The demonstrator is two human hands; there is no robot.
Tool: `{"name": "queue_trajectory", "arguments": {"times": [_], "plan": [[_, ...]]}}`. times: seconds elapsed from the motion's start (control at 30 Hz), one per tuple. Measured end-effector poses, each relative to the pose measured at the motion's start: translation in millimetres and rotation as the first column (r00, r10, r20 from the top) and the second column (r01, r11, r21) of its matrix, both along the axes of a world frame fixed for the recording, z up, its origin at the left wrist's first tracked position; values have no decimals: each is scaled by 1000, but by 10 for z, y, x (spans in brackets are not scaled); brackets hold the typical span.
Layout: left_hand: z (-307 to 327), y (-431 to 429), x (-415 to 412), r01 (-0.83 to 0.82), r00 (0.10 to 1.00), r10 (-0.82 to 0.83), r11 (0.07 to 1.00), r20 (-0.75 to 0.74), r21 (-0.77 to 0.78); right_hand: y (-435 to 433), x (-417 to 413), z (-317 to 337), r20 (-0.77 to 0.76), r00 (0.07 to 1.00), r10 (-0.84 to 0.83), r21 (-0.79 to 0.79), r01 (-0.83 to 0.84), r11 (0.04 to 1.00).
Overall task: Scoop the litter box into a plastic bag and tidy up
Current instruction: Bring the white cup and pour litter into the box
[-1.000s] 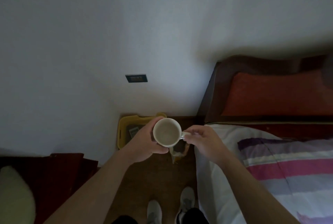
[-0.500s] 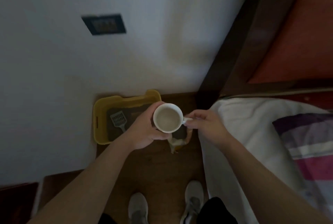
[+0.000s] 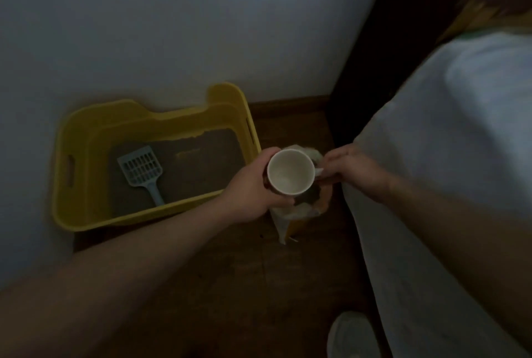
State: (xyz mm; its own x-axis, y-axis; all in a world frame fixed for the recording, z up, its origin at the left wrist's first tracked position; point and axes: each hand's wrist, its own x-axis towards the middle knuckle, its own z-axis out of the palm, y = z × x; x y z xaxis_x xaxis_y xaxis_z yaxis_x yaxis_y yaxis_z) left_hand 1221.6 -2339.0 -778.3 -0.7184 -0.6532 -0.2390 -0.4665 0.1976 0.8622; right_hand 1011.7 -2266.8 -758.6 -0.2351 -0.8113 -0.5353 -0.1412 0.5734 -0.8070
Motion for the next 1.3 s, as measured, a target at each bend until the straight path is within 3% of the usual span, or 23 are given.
{"name": "queue_trajectory", "arguments": {"times": [0.23, 0.5, 0.67, 0.73, 0.9, 1.17, 1.3], "plan": [[-765, 207, -128, -10, 997, 8, 999, -71, -40, 205, -165, -781, -92, 991, 92, 61, -87, 994], [-1017, 228, -259, -47, 998, 43, 995, -54, -93, 287, -138, -1153, -36, 985, -171, -95, 167, 981], [-1150, 468, -72, -138, 976, 173, 962, 134, -237, 266, -216, -1237, -162, 945, -285, -144, 263, 954], [-1151, 480, -20, -191, 959, 225, 963, 171, -191, 230, -240, -1210, -210, 930, -302, -175, 269, 947], [-1146, 311, -132, -250, 954, 236, 967, 185, 56, 133, -199, -1114, -279, 936, -217, -168, 174, 970], [-1136, 277, -164, -226, 949, 212, 974, 234, 34, -14, -145, -1052, -359, 933, 20, -139, -75, 987], [-1108, 240, -126, -207, 950, 197, 978, 242, 17, -70, -167, -1065, -374, 925, 67, -119, -120, 986]]}}
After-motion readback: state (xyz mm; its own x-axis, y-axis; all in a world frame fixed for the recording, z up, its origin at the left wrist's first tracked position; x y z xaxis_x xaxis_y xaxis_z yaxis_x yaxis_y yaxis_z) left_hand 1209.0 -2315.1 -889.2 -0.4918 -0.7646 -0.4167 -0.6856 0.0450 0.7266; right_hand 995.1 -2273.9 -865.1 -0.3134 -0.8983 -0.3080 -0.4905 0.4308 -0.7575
